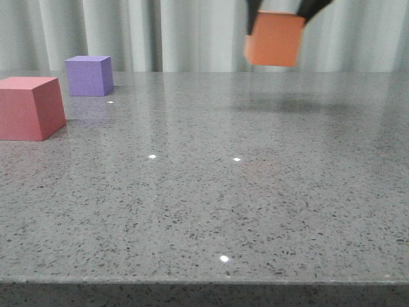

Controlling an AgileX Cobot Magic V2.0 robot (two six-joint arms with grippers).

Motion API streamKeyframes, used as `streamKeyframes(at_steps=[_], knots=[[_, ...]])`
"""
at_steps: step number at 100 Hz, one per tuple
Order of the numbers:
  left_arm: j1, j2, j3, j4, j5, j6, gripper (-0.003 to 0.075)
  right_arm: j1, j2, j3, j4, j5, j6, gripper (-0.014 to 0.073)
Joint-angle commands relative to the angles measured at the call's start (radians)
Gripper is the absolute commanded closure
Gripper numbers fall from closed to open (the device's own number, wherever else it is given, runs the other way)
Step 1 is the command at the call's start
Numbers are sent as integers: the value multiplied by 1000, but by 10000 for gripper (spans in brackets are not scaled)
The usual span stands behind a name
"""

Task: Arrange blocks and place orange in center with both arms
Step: 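Lift the orange cube with the right gripper and carry it toward the table center, then lower the orange cube onto the table and open the right gripper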

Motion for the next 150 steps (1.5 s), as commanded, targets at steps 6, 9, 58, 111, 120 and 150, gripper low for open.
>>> streamKeyframes(at_steps=[6,9,58,111,120,150], knots=[[3,-31,44,-3,-78,-6,739,60,7,-103,-51,-35,66,202],[3,-31,44,-3,-78,-6,739,72,24,-123,-51,-30,69,202],[3,-31,44,-3,-78,-6,739,204,286,-453,-127,88,172,202],[3,-31,44,-3,-78,-6,739,204,343,-459,-112,91,208,216],[3,-31,44,-3,-78,-6,739,204,344,-459,-111,87,208,172],[3,-31,44,-3,-78,-6,739,204,313,-459,-118,88,203,-69]])
